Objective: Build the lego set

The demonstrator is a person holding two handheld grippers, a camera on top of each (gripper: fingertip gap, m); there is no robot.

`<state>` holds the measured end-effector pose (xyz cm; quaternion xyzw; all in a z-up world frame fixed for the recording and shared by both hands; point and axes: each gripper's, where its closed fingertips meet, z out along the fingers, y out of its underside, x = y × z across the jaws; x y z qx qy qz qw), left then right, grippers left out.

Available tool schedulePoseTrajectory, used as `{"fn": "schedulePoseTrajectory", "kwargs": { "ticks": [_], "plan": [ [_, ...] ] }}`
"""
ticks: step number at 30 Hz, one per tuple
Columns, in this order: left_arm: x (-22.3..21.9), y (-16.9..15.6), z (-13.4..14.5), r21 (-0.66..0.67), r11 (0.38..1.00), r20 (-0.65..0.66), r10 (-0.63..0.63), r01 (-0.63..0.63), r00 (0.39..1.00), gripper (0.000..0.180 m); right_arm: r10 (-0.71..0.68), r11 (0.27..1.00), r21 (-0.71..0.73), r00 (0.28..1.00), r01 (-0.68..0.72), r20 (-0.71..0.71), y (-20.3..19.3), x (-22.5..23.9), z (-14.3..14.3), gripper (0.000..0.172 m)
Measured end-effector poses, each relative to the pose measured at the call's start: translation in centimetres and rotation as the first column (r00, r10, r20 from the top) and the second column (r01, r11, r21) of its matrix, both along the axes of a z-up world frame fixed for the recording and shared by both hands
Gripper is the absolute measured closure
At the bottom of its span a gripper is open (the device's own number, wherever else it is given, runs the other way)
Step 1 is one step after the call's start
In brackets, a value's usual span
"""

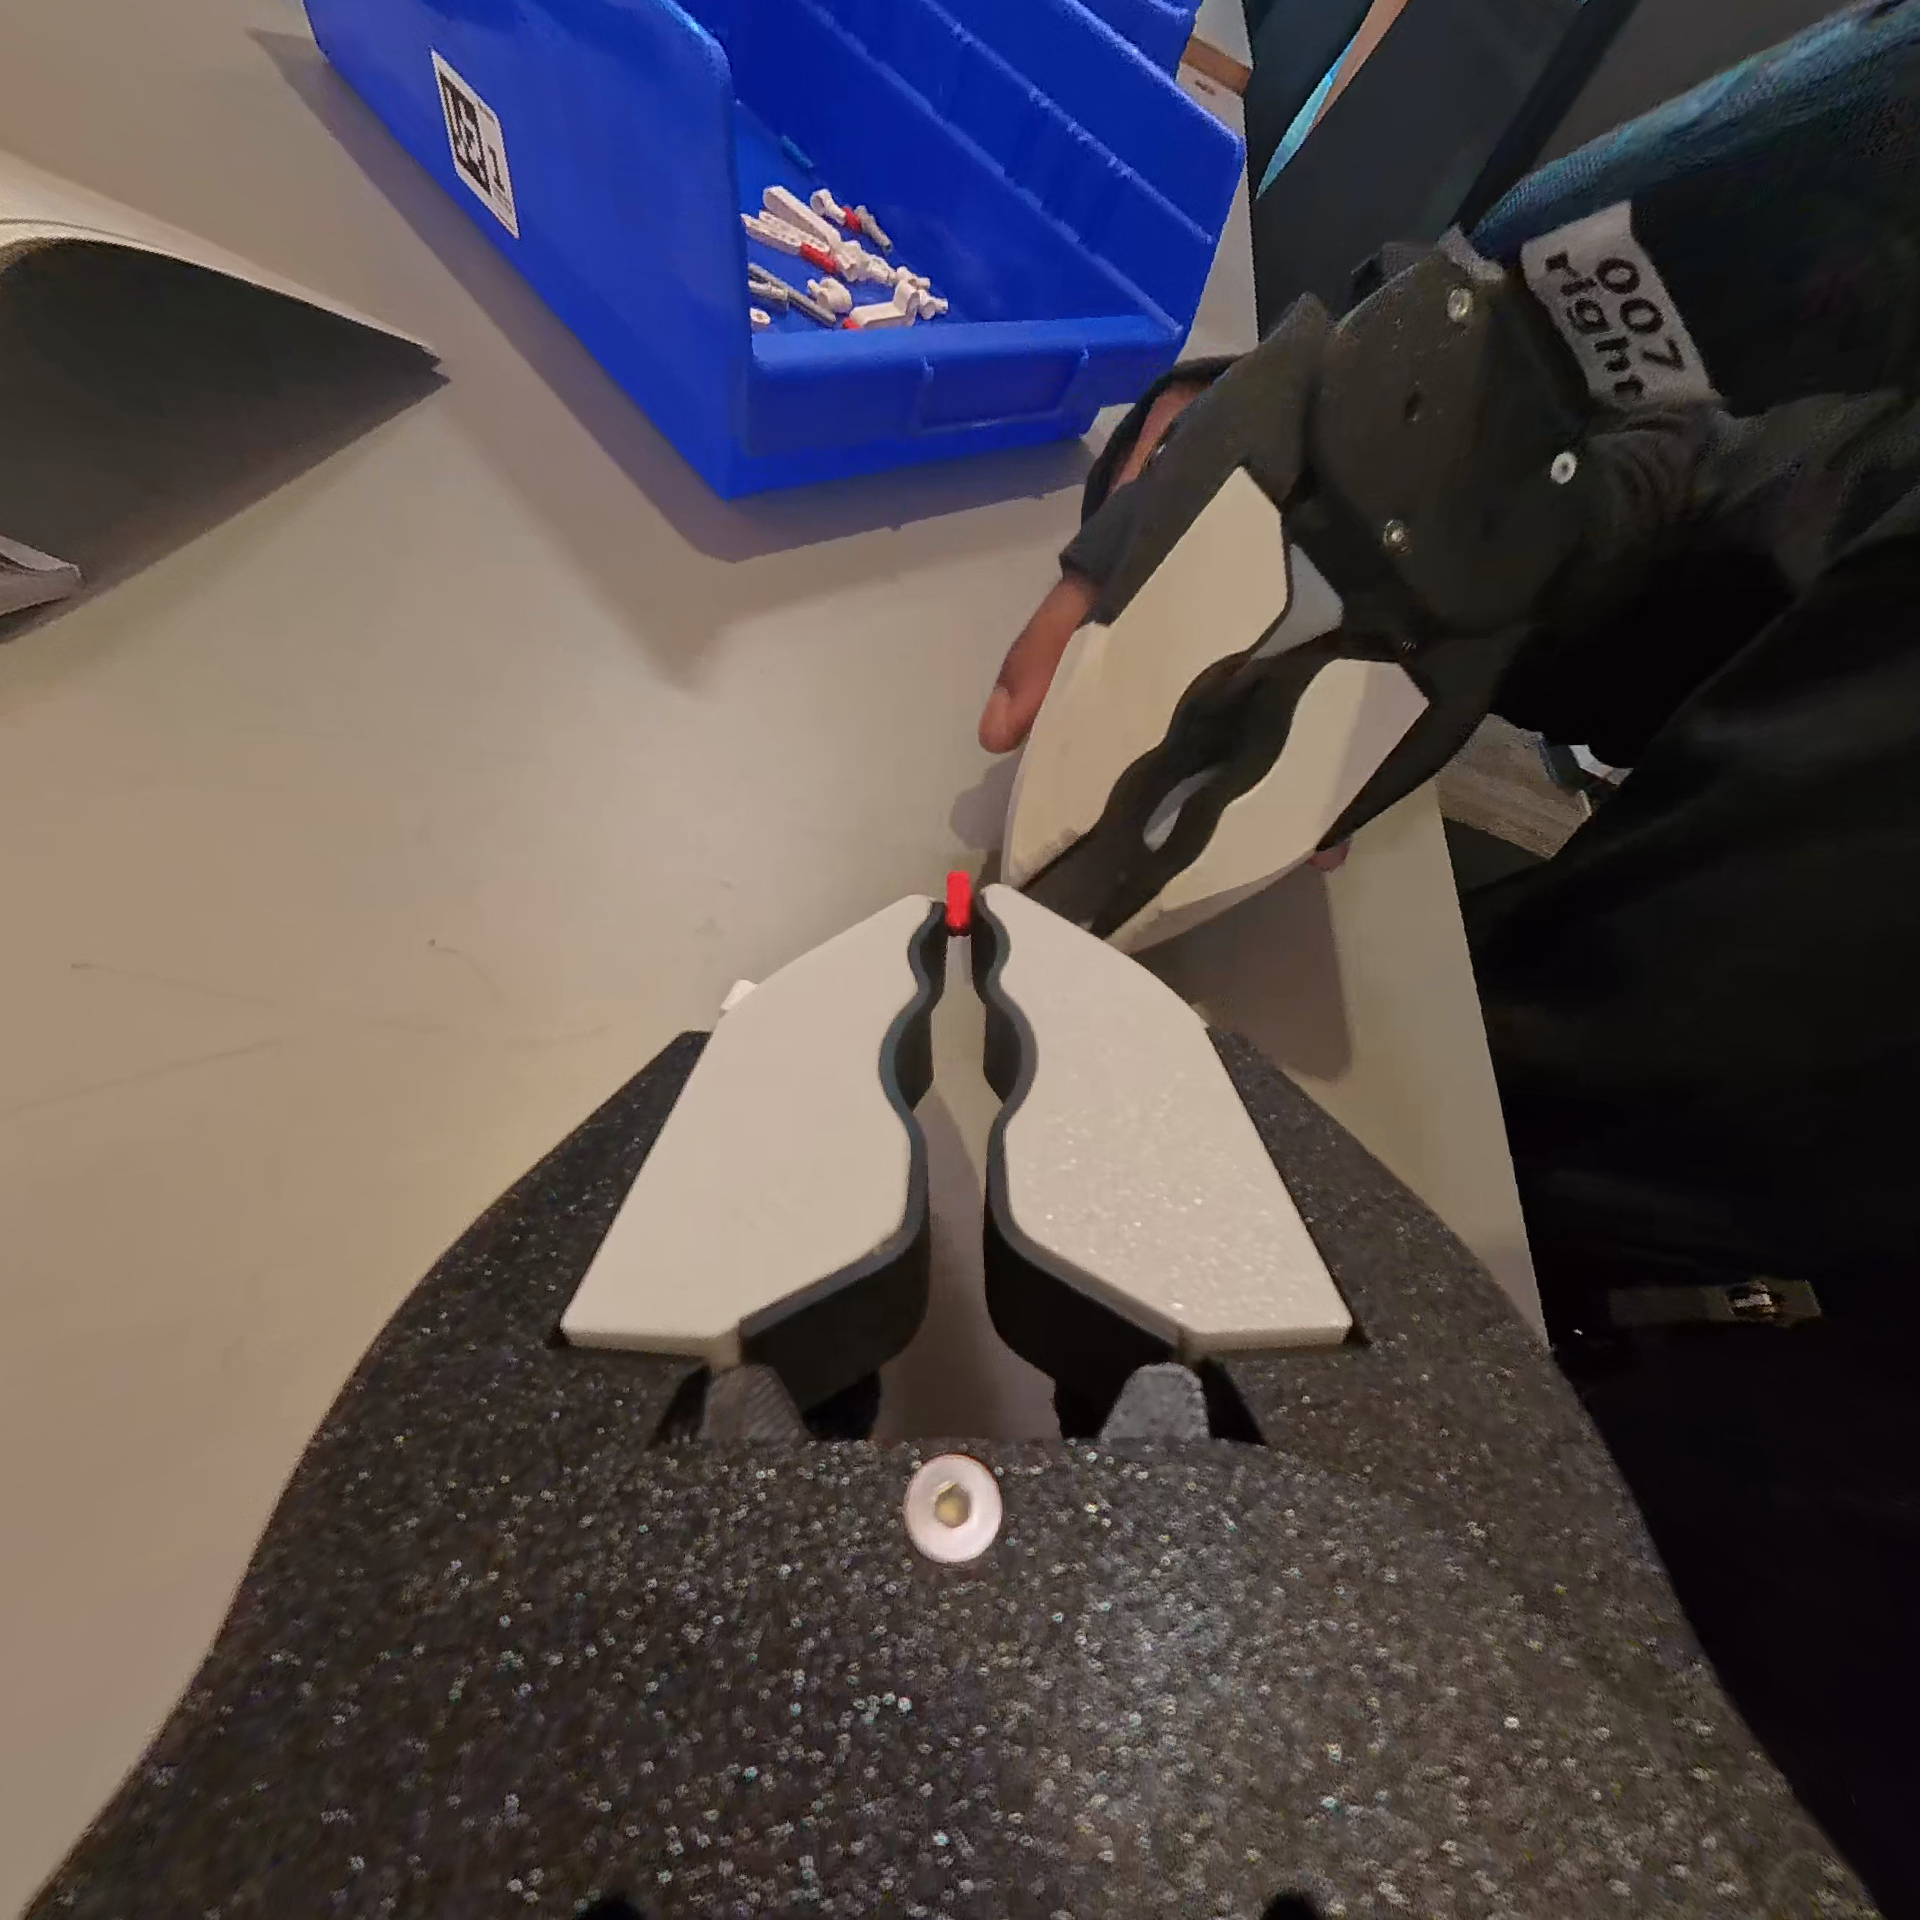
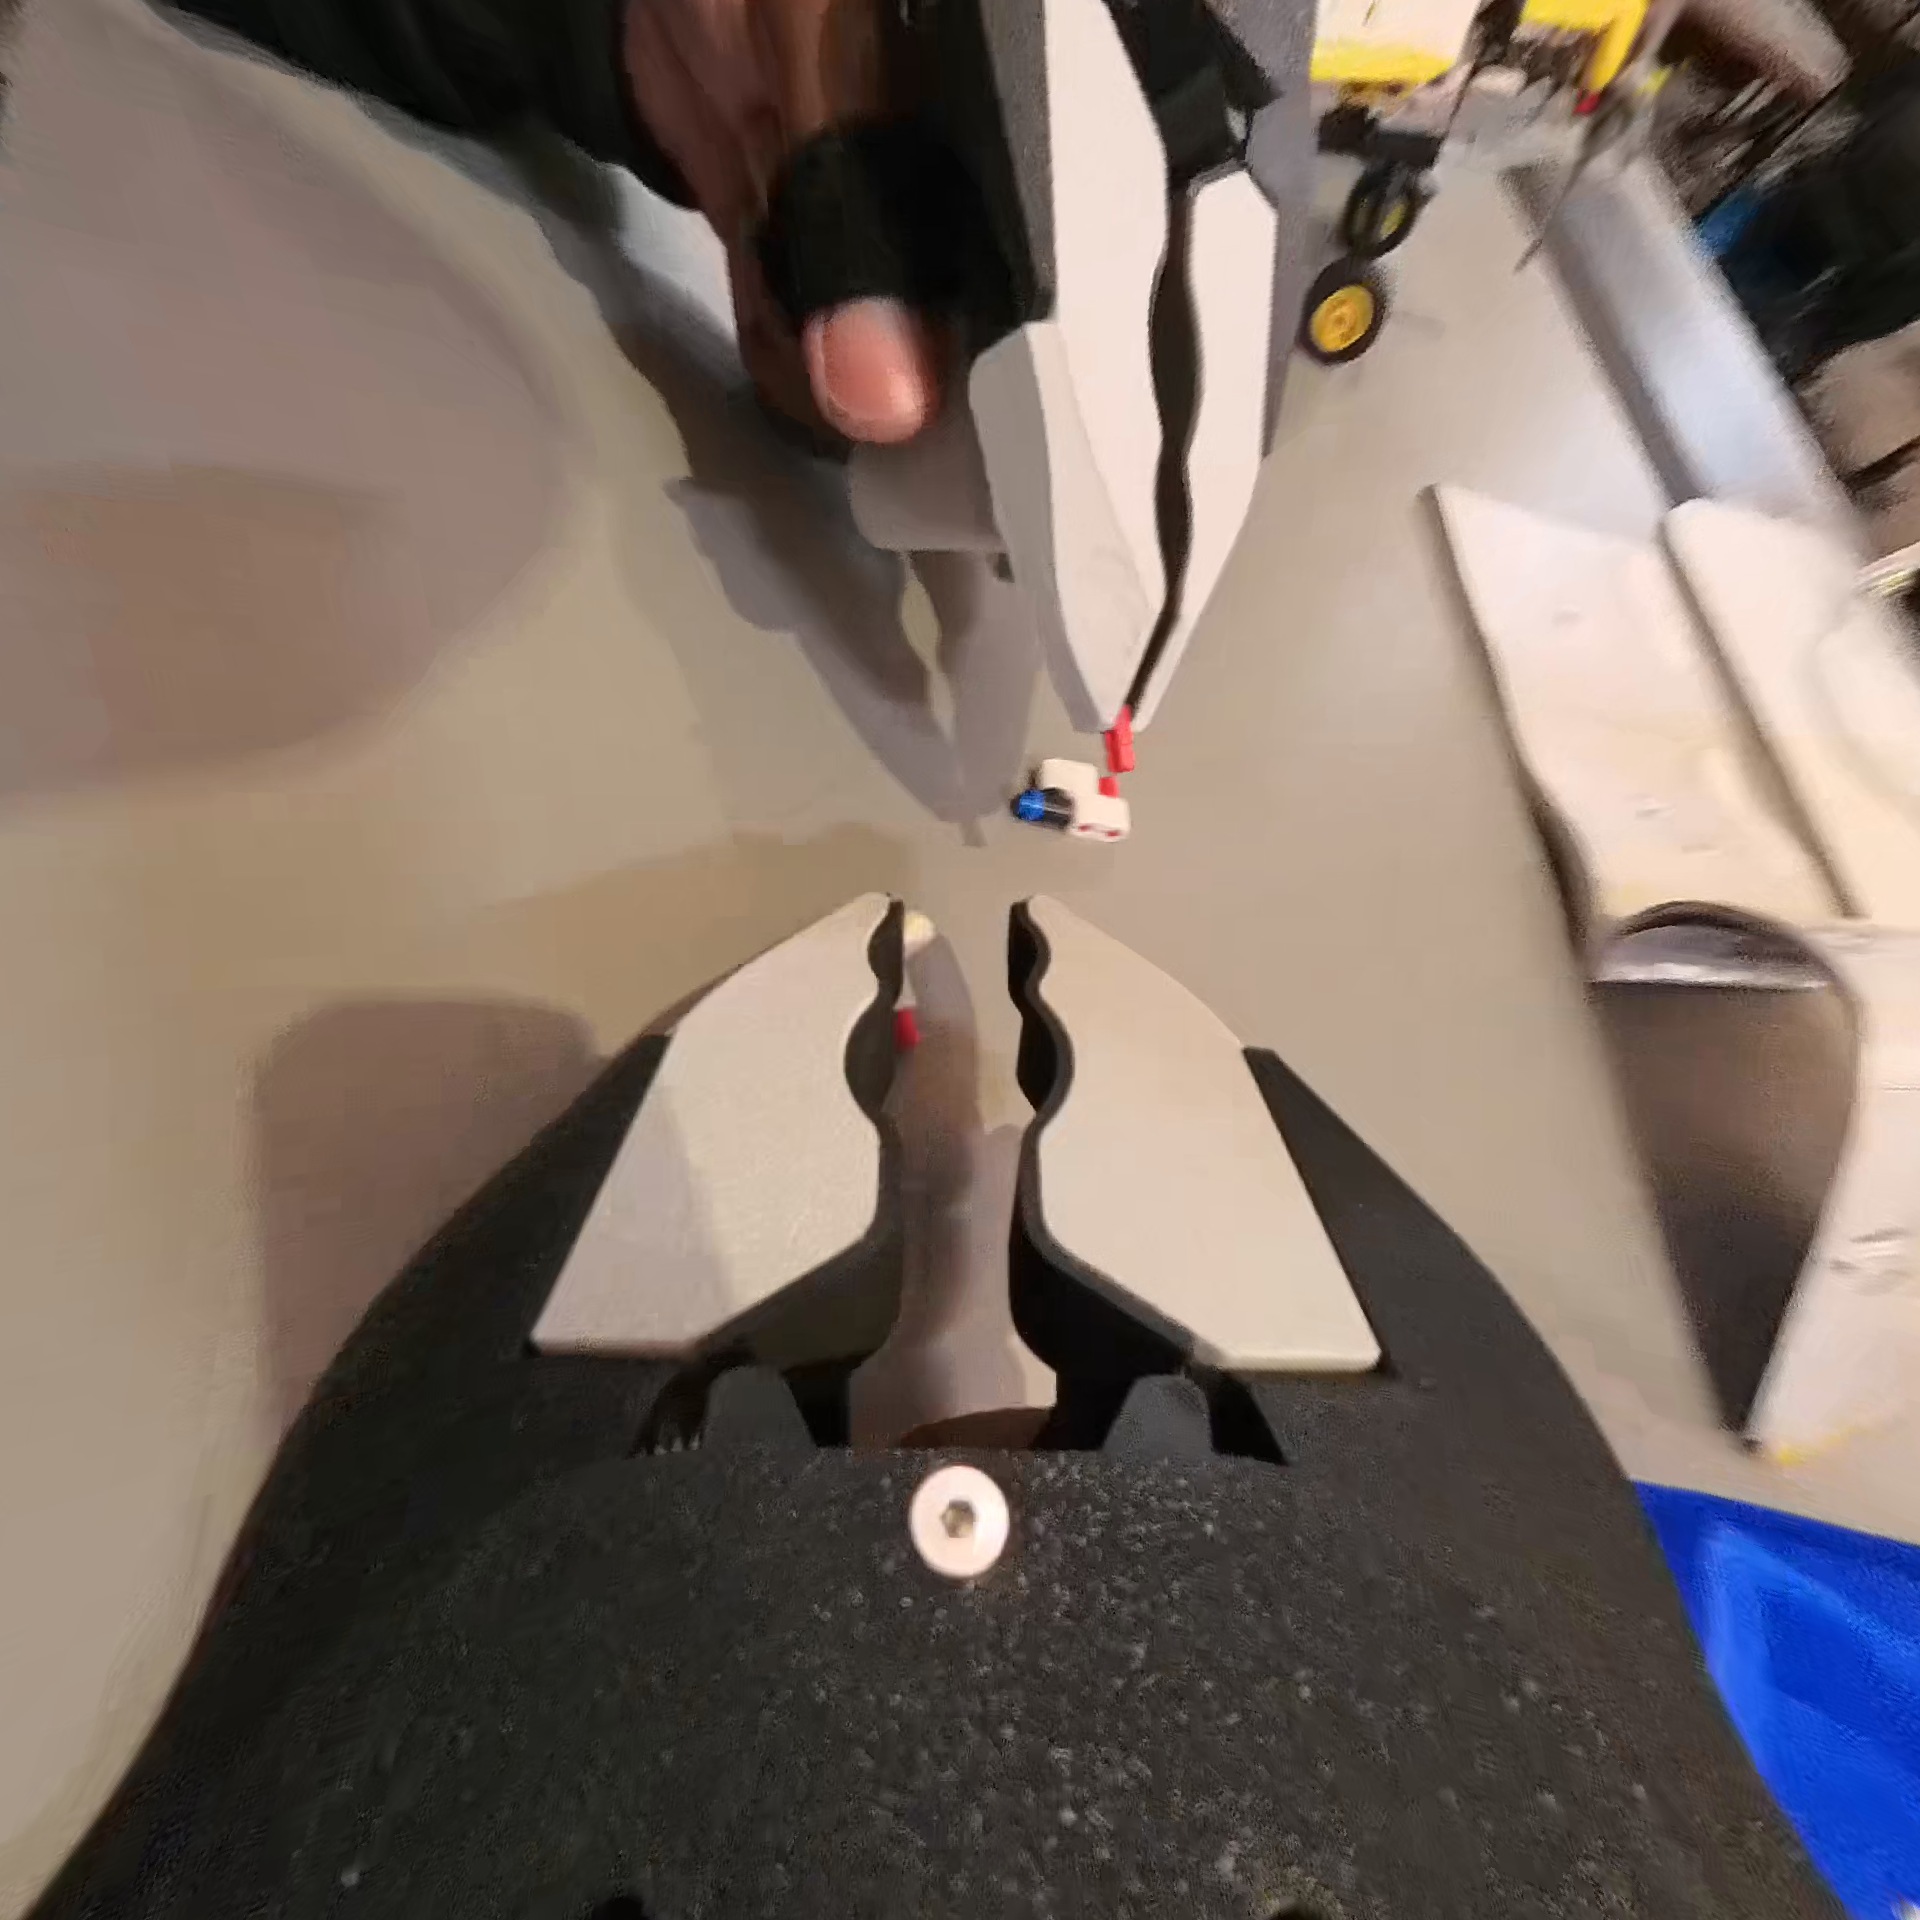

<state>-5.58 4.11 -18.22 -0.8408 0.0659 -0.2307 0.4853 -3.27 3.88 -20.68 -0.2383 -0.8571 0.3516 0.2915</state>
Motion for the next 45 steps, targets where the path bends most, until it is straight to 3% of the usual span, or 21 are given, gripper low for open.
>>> {"fn": "schedulePoseTrajectory", "kwargs": {
  "ticks": [4, 12, 15, 18, 21, 26, 32, 38, 45],
  "plan": [
    [0.1, -0.1, -0.3, -0.015, 1.0, -0.012, -0.004, 0.004, 1.0, 0.176, -0.042, 0.998, 0.059, 0.993, 0.036, 0.107, 0.0, 0.1, -1.9, 0.151],
    [0.6, -0.5, -1.0, -0.064, 0.997, -0.022, -0.032, 0.031, 0.999, 0.176, -0.053, 0.999, 0.012, 0.972, 0.052, 0.227, 0.2, 0.4, -2.6, 0.163],
    [1.0, -0.7, -1.5, -0.094, 0.994, -0.017, -0.053, 0.051, 0.998, 0.176, -0.004, 0.997, 0.075, 0.99, -0.006, 0.143, 0.1, 0.3, -2.4, 0.164],
    [1.3, -0.9, -1.7, -0.112, 0.991, 0.001, -0.069, 0.069, 0.998, 0.176, 0.082, 0.968, 0.244, 0.992, -0.057, -0.094, 0.4, -0.5, -1.6, 0.164],
    [1.5, -1.0, -1.7, -0.109, 0.991, 0.01, -0.079, 0.079, 0.997, 0.176, 0.192, 0.908, 0.416, 0.931, -0.049, -0.311, 0.9, -1.2, -0.7, 0.164],
    [1.4, -0.9, -1.0, -0.084, 0.994, 0.021, -0.069, 0.07, 0.997, 0.177, 0.348, 0.824, 0.565, 0.813, -0.029, -0.467, 0.7, -1.1, 0.0, 0.164],
    [0.8, -0.7, -1.1, -0.093, 0.995, -0.017, -0.033, 0.031, 0.999, 0.177, 0.493, 0.706, 0.708, 0.707, 0.014, -0.506, 1.0, -1.5, -0.4, 0.164],
    [0.6, -0.6, -1.9, -0.137, 0.99, -0.018, -0.014, 0.011, 1.0, 0.177, 0.597, 0.617, 0.787, 0.653, -0.002, -0.467, 0.7, -1.7, -0.7, 0.165],
    [0.2, -0.4, -2.4, -0.161, 0.987, -0.004, 0.0, -0.001, 1.0, 0.177, 0.605, 0.636, 0.767, 0.673, -0.086, -0.426, 0.5, -1.8, -1.1, 0.165]
  ]
}}
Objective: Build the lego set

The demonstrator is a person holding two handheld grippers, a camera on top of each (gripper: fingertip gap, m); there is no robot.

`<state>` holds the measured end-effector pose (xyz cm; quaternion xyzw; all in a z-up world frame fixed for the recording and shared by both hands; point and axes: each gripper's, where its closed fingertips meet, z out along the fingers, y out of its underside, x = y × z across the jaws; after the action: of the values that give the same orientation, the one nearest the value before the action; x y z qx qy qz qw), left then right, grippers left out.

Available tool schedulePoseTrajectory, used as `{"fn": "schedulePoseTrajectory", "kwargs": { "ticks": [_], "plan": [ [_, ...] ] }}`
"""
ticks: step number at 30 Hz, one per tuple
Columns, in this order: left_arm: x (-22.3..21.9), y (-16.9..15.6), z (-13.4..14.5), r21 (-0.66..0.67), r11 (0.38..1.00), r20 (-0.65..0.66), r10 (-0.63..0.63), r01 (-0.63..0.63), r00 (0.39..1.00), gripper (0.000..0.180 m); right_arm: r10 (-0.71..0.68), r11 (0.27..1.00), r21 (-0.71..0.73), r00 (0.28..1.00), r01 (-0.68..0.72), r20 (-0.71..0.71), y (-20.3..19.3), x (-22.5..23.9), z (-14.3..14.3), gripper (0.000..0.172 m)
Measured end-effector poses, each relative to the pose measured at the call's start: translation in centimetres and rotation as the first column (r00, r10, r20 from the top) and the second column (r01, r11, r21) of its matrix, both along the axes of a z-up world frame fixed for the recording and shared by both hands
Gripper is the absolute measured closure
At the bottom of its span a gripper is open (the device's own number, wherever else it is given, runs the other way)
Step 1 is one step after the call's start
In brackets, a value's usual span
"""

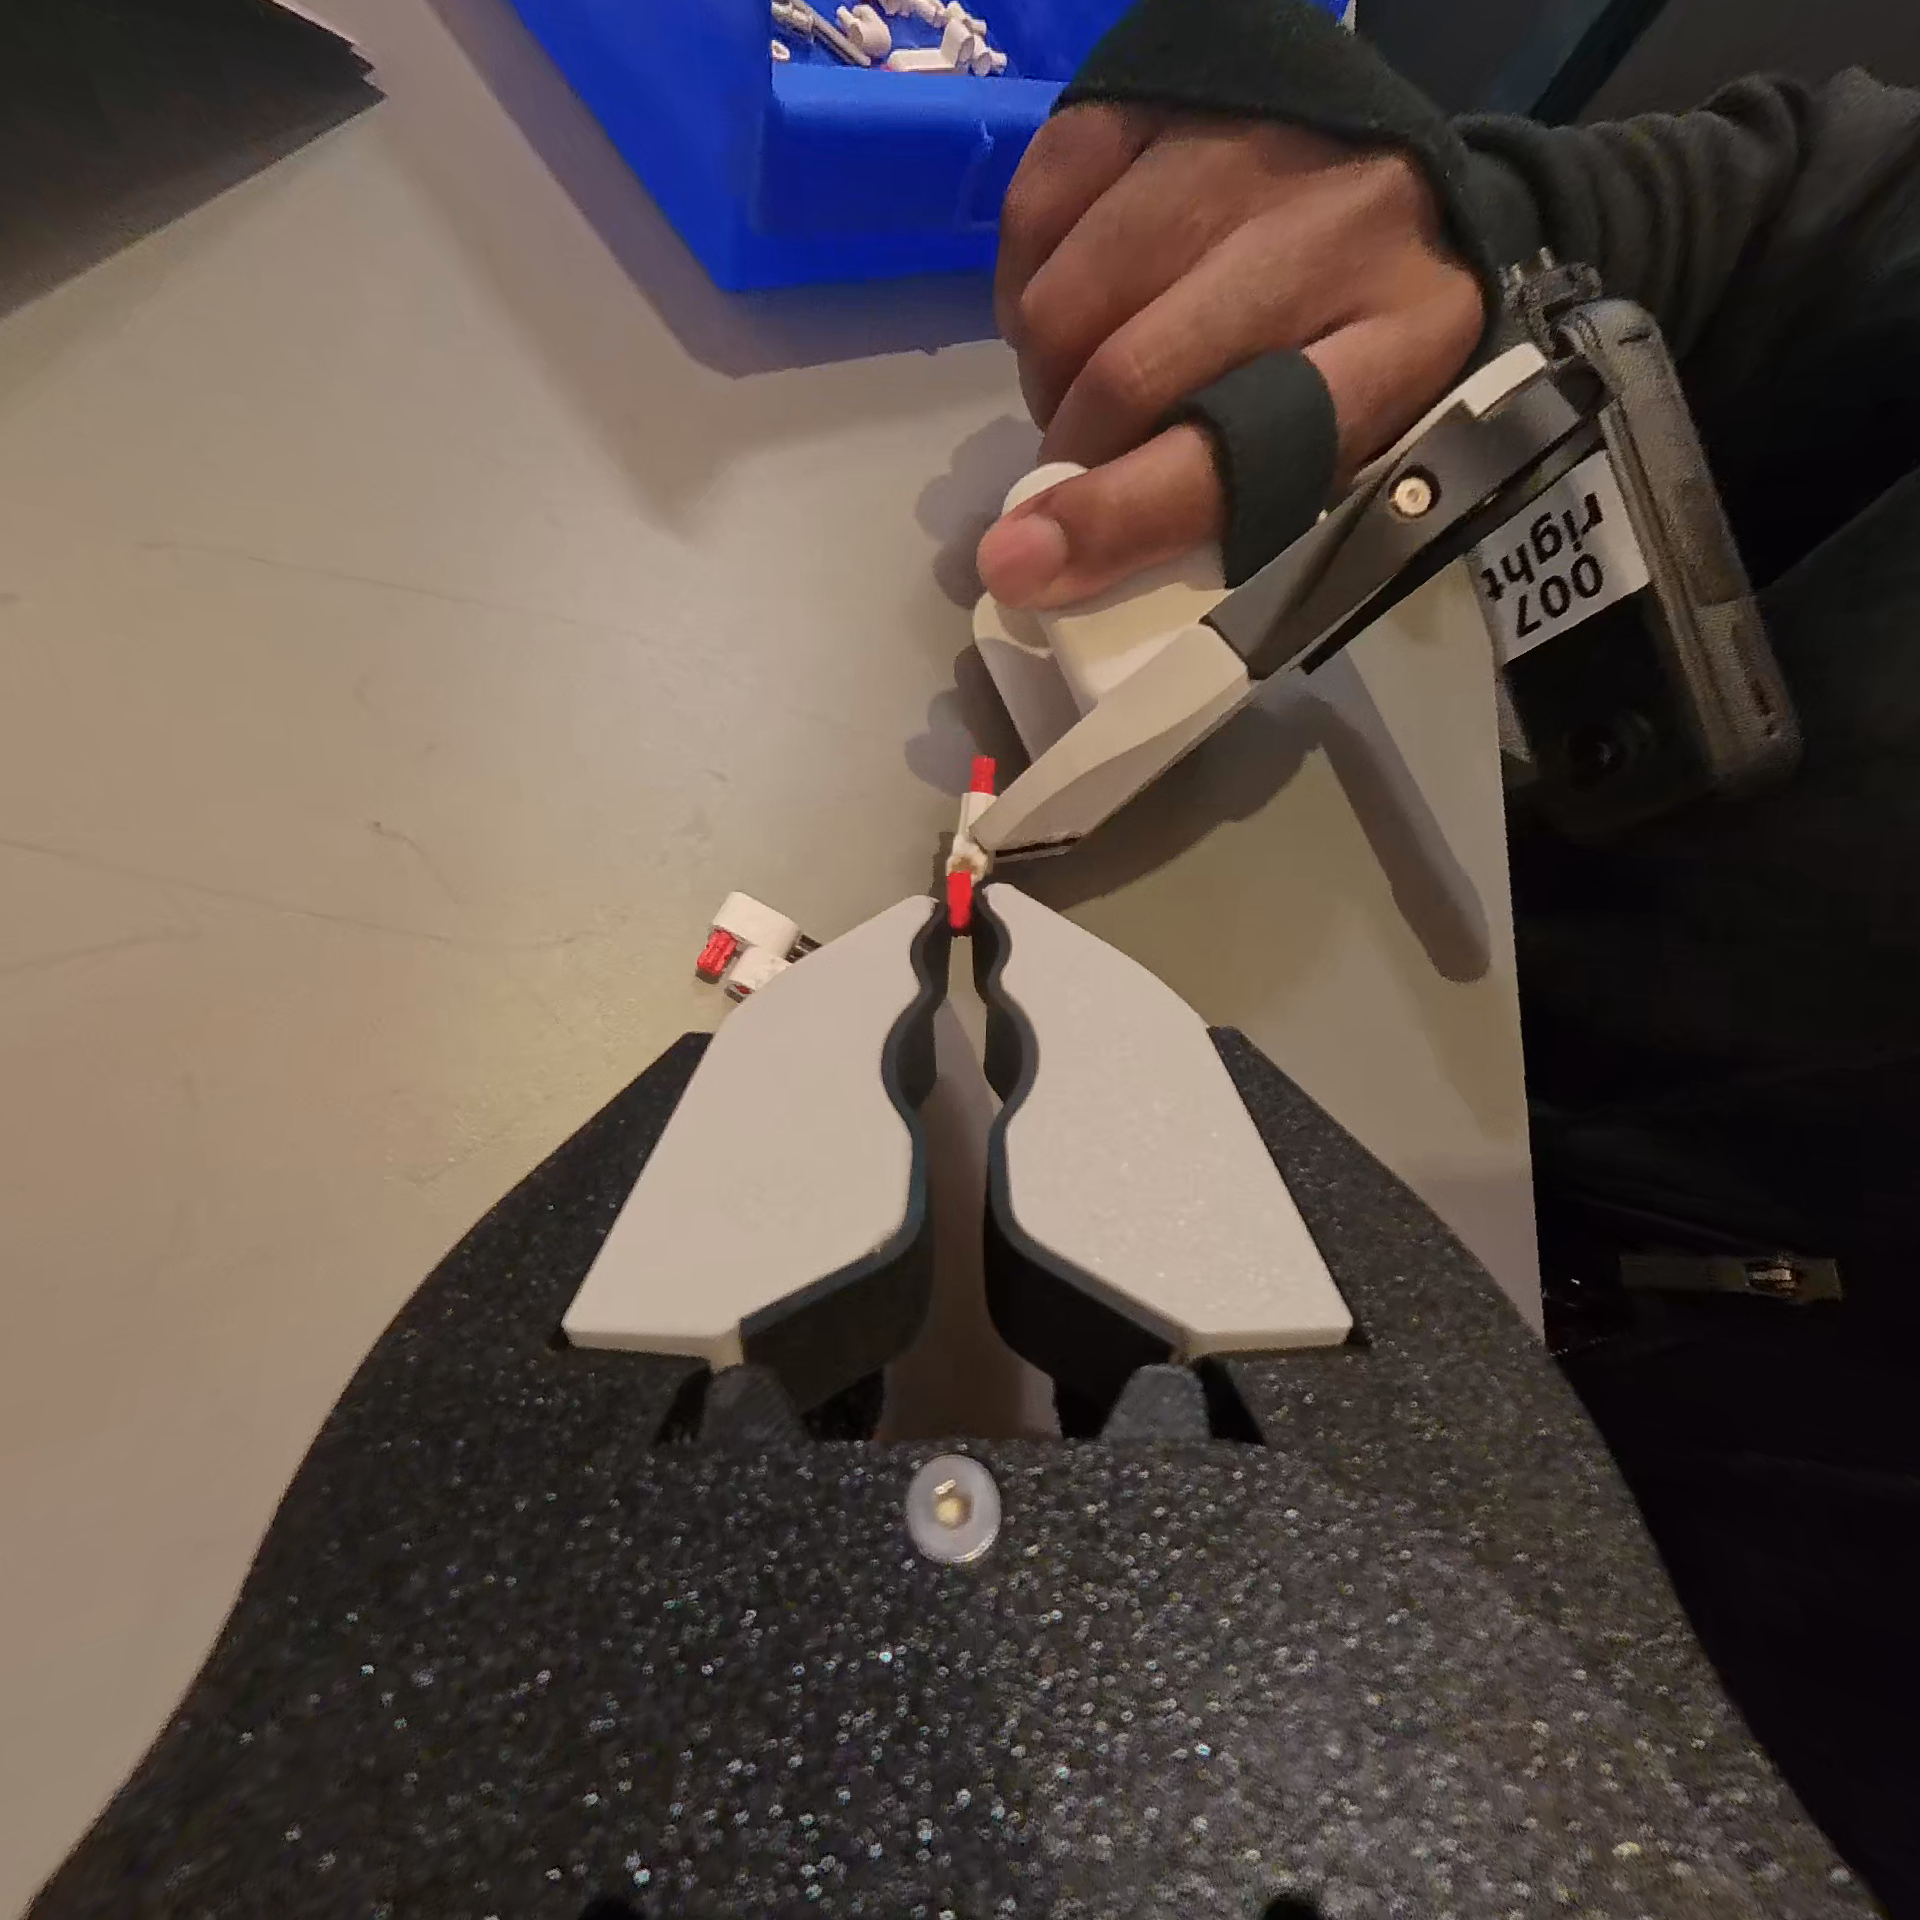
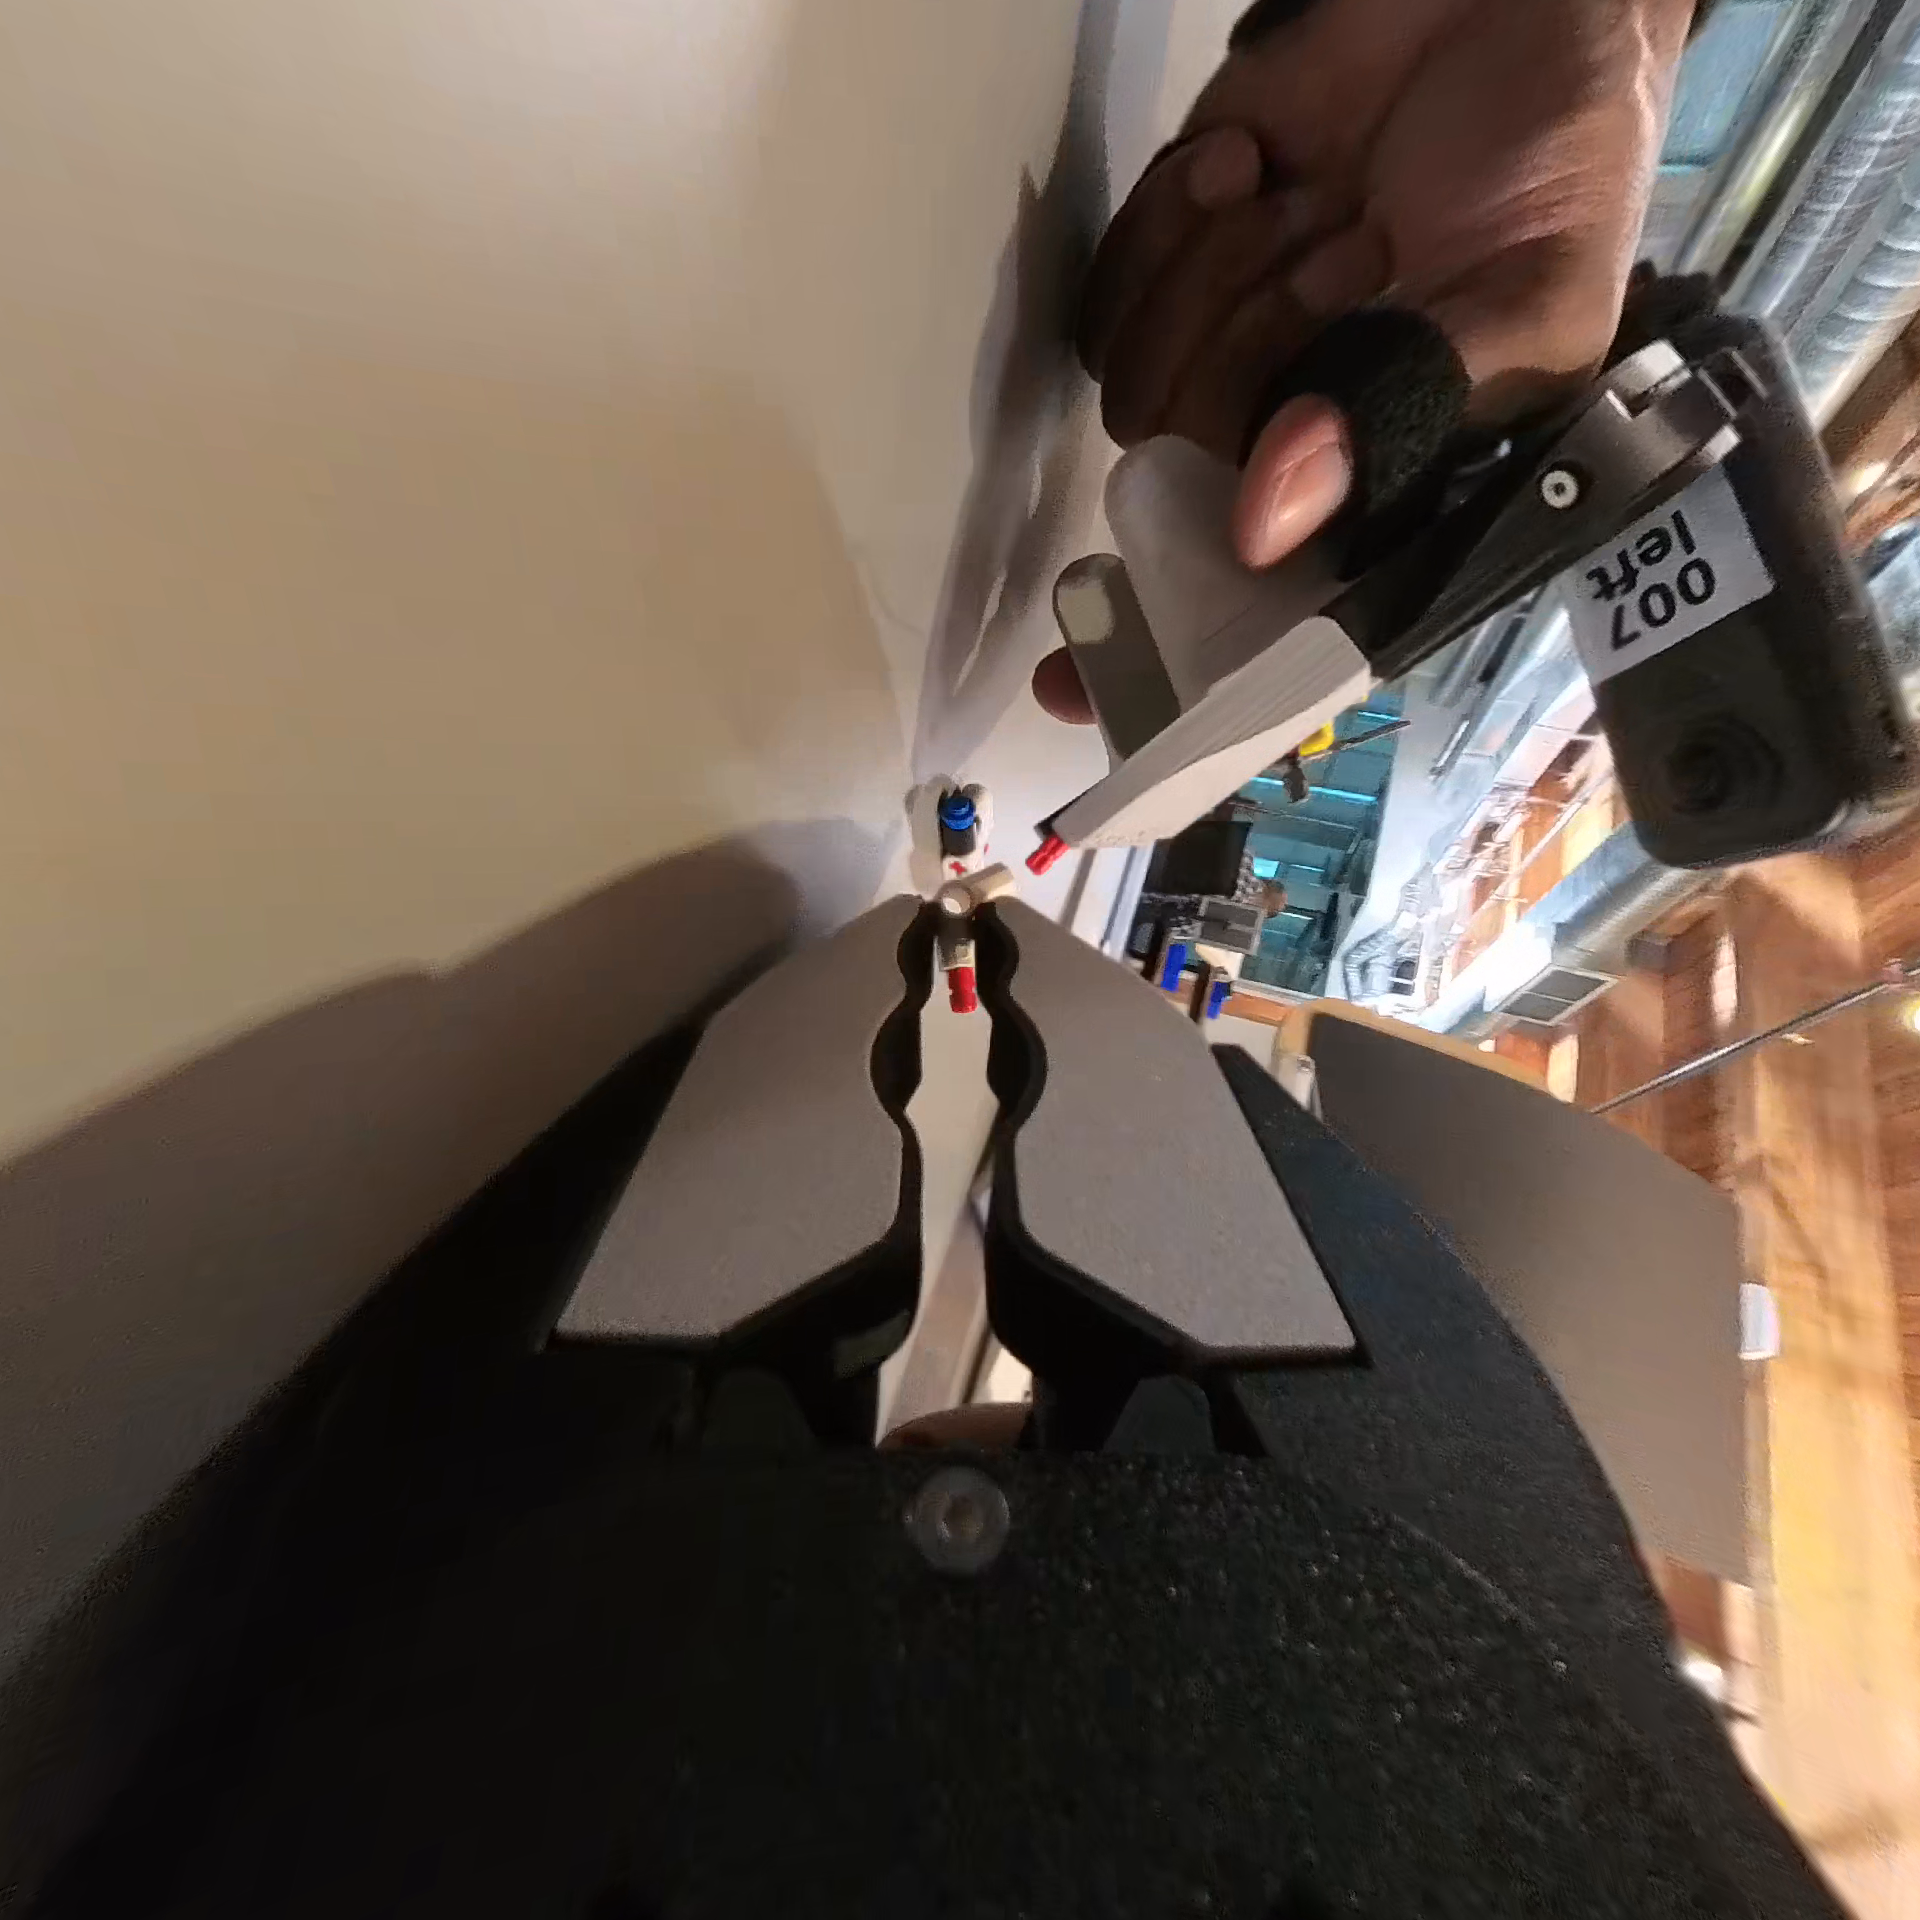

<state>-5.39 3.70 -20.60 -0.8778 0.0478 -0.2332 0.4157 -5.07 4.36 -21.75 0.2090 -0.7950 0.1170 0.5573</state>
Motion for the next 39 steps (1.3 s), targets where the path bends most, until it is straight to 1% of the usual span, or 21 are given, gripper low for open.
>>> {"fn": "schedulePoseTrajectory", "kwargs": {
  "ticks": [3, 6, 22, 29, 33, 39],
  "plan": [
    [-0.1, 0.1, 0.0, 0.004, 1.0, -0.002, 0.004, -0.004, 1.0, 0.177, -0.02, 0.998, -0.066, 0.996, 0.025, 0.082, 0.0, 0.0, -0.1, 0.165],
    [-0.2, 0.2, 0.0, 0.004, 1.0, 0.001, 0.008, -0.008, 1.0, 0.177, -0.033, 0.995, -0.093, 0.994, 0.043, 0.105, 0.3, -0.2, -0.1, 0.165],
    [-0.1, 0.3, 0.1, 0.011, 1.0, 0.012, 0.014, -0.014, 1.0, 0.177, -0.06, 0.986, -0.146, 0.994, 0.074, 0.096, 0.8, -0.6, 0.2, 0.165],
    [0.1, 0.2, 0.3, 0.016, 1.0, 0.047, -0.002, 0.001, 0.999, 0.177, -0.03, 0.986, -0.161, 0.998, 0.039, 0.053, 0.6, -0.4, 0.6, 0.165],
    [0.1, 0.2, 0.4, 0.023, 1.0, 0.042, -0.009, 0.008, 0.999, 0.177, 0.002, 0.989, -0.149, 1.0, 0.001, 0.022, 0.2, -0.1, 0.8, 0.165],
    [0.3, 0.2, 0.9, 0.041, 0.999, 0.037, -0.031, 0.03, 0.999, 0.177, 0.038, 0.99, -0.134, 0.999, -0.036, 0.013, -0.1, 0.4, 0.7, 0.165]
  ]
}}
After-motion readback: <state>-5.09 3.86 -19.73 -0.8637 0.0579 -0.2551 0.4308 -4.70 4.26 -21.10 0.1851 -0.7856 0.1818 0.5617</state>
